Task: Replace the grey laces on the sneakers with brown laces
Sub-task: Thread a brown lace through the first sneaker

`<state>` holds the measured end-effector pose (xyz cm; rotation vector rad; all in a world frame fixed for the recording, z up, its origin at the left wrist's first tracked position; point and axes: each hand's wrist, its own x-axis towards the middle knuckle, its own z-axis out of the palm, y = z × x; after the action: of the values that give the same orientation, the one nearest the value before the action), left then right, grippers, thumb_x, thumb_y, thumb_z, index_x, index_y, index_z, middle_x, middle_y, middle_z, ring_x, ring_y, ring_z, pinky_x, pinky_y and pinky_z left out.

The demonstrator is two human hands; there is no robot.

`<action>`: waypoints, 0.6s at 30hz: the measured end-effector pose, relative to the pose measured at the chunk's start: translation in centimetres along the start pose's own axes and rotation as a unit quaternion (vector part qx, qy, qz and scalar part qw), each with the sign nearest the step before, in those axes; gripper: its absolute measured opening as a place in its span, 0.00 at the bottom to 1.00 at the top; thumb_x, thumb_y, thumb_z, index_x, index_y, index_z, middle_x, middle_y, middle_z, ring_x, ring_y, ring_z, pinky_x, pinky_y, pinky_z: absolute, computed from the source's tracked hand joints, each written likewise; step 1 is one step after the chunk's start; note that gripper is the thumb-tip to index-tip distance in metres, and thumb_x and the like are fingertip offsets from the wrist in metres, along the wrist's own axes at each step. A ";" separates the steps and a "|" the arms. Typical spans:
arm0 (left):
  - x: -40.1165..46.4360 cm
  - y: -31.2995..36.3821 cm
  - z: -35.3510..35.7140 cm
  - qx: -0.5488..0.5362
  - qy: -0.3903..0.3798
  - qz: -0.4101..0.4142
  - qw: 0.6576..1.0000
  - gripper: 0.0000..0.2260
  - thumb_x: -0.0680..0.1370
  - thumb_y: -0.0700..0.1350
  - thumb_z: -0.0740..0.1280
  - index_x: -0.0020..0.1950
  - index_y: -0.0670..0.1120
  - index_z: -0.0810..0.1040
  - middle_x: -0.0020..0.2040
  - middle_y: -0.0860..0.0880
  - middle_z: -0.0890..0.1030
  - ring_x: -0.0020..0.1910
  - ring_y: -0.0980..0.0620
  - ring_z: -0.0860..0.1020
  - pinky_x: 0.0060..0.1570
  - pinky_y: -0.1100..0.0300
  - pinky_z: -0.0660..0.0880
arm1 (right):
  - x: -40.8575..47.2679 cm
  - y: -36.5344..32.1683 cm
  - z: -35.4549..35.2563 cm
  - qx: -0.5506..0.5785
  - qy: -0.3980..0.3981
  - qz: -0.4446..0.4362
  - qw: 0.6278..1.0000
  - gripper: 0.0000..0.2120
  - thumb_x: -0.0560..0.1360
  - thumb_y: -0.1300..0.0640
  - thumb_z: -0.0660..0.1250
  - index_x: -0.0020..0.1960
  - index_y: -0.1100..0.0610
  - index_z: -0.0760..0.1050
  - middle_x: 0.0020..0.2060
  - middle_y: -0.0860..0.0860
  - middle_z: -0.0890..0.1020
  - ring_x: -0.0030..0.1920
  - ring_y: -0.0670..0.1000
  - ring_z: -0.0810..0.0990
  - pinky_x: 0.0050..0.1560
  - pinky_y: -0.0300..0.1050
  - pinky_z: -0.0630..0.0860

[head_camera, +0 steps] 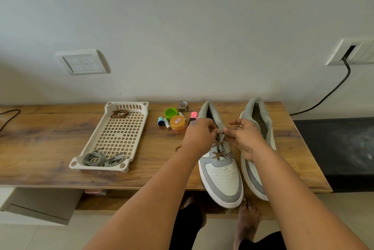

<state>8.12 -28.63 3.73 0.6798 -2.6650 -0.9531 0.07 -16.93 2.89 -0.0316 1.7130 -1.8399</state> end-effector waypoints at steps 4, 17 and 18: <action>0.1 -0.3 0.0 -0.020 -0.009 0.002 1.000 0.06 0.79 0.46 0.68 0.49 0.44 0.82 0.35 0.54 0.75 0.37 0.56 0.71 0.32 0.69 0.62 | 0.1 0.1 -0.1 0.004 -0.006 0.001 1.000 0.13 0.74 0.71 0.69 0.54 0.59 0.72 0.50 0.59 0.80 0.49 0.56 0.83 0.43 0.43 0.82; 0.2 -0.4 0.3 -0.045 -0.041 -0.002 0.998 0.06 0.79 0.46 0.69 0.48 0.44 0.81 0.29 0.56 0.70 0.29 0.59 0.68 0.33 0.64 0.65 | 0.0 0.0 -0.2 0.008 -0.018 -0.003 1.000 0.14 0.74 0.71 0.69 0.57 0.60 0.71 0.49 0.59 0.81 0.47 0.55 0.84 0.45 0.44 0.82; 0.1 -0.5 0.4 -0.047 -0.040 -0.003 0.998 0.06 0.79 0.46 0.69 0.48 0.44 0.81 0.29 0.56 0.71 0.29 0.59 0.68 0.34 0.63 0.66 | 0.1 0.0 -0.2 0.011 -0.020 -0.003 1.000 0.14 0.75 0.70 0.68 0.57 0.61 0.71 0.49 0.59 0.81 0.47 0.55 0.84 0.45 0.44 0.82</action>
<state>8.01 -28.79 3.12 0.6424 -2.6682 -1.1211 -0.05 -16.73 2.79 -0.0636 1.6676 -1.8488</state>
